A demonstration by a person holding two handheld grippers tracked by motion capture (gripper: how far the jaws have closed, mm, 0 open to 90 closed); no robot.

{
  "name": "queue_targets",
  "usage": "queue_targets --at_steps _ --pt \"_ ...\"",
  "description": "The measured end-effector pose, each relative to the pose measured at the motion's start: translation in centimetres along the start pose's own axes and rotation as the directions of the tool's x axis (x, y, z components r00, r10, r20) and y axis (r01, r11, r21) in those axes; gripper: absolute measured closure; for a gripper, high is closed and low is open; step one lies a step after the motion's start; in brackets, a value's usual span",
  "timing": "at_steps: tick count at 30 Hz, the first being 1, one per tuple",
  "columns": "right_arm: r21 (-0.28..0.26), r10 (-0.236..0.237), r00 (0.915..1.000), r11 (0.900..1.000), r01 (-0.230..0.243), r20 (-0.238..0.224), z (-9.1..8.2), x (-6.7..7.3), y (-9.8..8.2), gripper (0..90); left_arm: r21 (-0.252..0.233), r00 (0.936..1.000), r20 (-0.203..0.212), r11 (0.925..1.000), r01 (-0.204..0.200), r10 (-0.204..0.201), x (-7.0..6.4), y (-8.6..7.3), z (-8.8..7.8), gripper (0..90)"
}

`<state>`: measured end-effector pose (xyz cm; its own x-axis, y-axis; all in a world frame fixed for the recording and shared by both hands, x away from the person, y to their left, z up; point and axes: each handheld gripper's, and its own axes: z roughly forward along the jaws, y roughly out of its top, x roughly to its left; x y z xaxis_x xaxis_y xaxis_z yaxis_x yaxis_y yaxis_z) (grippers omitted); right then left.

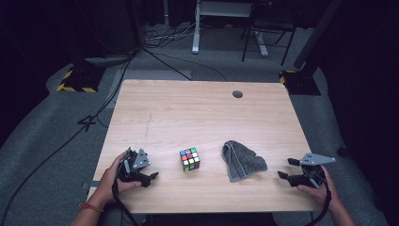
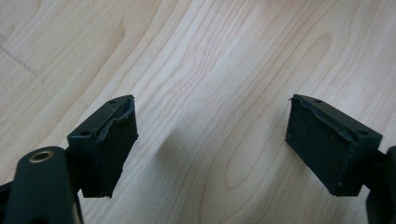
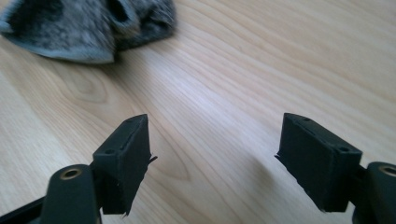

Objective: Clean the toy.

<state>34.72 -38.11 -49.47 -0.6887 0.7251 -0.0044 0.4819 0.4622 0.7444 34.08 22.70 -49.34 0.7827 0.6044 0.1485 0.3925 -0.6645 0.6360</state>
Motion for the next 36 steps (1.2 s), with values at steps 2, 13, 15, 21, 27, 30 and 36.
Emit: queue_targets --at_steps 2,13,15,21,27,30,36 --pt "0.006 0.02 0.9995 1.0 -0.02 0.023 0.0 -0.2 -0.7 24.7 -0.002 0.9997 -0.01 0.9997 0.023 -0.023 0.2 -0.3 -0.1 16.7" --pt "-0.001 0.061 0.996 0.998 -0.061 0.065 -0.2 -0.3 -1.3 22.7 -0.049 0.9812 0.062 0.9813 0.186 -0.183 0.9 -1.7 0.1 15.9" --pt "0.0 0.061 0.9959 0.998 -0.061 0.067 -0.2 -0.3 -1.3 22.7 -0.05 0.9814 0.056 0.9812 0.187 -0.184 0.9 -1.7 0.1 15.8" --pt "-0.001 0.061 0.9959 0.998 -0.061 0.067 -0.2 -0.3 -1.3 22.7 -0.05 0.9814 0.054 0.9811 0.187 -0.184 0.9 -1.7 0.1 15.8" --pt "-0.001 0.065 0.9955 0.998 -0.065 0.069 -0.2 -0.3 -1.3 23.0 -0.047 0.9817 0.05 0.9814 0.186 -0.184 0.9 -1.7 0.1 15.8" --pt "-0.002 0.064 0.9955 0.998 -0.064 0.069 -0.2 -0.3 -1.3 23.0 -0.047 0.9816 0.05 0.9813 0.186 -0.184 0.9 -1.7 0.1 15.8" --pt "-0.002 0.064 0.9955 0.998 -0.064 0.07 -0.2 -0.3 -1.3 23.0 -0.048 0.9807 0.052 0.9804 0.191 -0.189 0.9 -1.7 0.1 15.8"
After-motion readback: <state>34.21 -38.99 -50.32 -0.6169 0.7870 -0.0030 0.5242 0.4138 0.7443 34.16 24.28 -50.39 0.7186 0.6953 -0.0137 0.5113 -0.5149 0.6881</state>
